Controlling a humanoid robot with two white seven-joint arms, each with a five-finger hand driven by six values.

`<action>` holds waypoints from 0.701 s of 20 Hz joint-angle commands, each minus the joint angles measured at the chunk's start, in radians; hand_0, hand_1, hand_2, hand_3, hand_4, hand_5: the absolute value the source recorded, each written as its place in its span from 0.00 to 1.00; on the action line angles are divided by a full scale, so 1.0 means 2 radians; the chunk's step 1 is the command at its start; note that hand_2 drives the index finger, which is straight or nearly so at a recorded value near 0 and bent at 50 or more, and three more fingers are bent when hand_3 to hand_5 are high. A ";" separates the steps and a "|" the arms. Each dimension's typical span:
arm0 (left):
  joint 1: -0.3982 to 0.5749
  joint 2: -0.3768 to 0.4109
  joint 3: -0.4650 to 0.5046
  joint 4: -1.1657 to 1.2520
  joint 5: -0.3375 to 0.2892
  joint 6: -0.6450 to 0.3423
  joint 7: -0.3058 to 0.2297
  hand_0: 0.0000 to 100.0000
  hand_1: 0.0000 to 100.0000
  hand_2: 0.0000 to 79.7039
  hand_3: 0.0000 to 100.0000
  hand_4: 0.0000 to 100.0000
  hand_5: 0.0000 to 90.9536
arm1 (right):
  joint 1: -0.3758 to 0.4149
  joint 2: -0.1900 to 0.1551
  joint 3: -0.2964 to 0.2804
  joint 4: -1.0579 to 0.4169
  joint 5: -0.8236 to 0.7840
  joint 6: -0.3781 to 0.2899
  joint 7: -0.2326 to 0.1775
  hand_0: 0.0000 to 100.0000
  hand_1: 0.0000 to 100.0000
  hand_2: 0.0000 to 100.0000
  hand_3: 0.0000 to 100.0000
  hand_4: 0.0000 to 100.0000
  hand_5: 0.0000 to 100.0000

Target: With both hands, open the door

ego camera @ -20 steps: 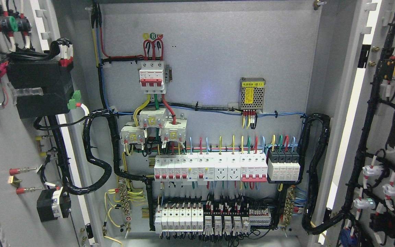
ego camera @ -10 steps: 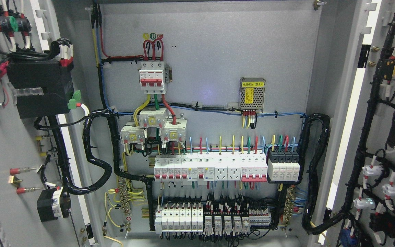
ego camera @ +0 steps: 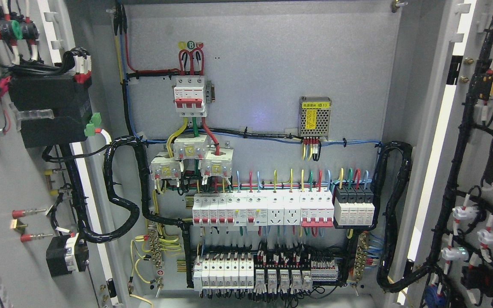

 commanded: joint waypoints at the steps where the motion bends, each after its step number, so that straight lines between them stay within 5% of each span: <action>1: -0.019 0.011 0.021 -0.024 0.001 -0.049 0.000 0.00 0.00 0.00 0.00 0.03 0.00 | 0.023 -0.026 -0.054 -0.083 0.000 -0.014 -0.001 0.00 0.00 0.00 0.00 0.00 0.00; 7: -0.023 0.020 0.032 -0.027 0.002 -0.095 0.022 0.00 0.00 0.00 0.00 0.03 0.00 | 0.024 -0.023 -0.054 -0.112 -0.002 -0.059 -0.001 0.00 0.00 0.00 0.00 0.00 0.00; 14: -0.023 0.028 0.033 -0.027 0.021 -0.173 0.023 0.00 0.00 0.00 0.00 0.03 0.00 | 0.019 -0.025 -0.055 -0.117 -0.022 -0.072 -0.002 0.00 0.00 0.00 0.00 0.00 0.00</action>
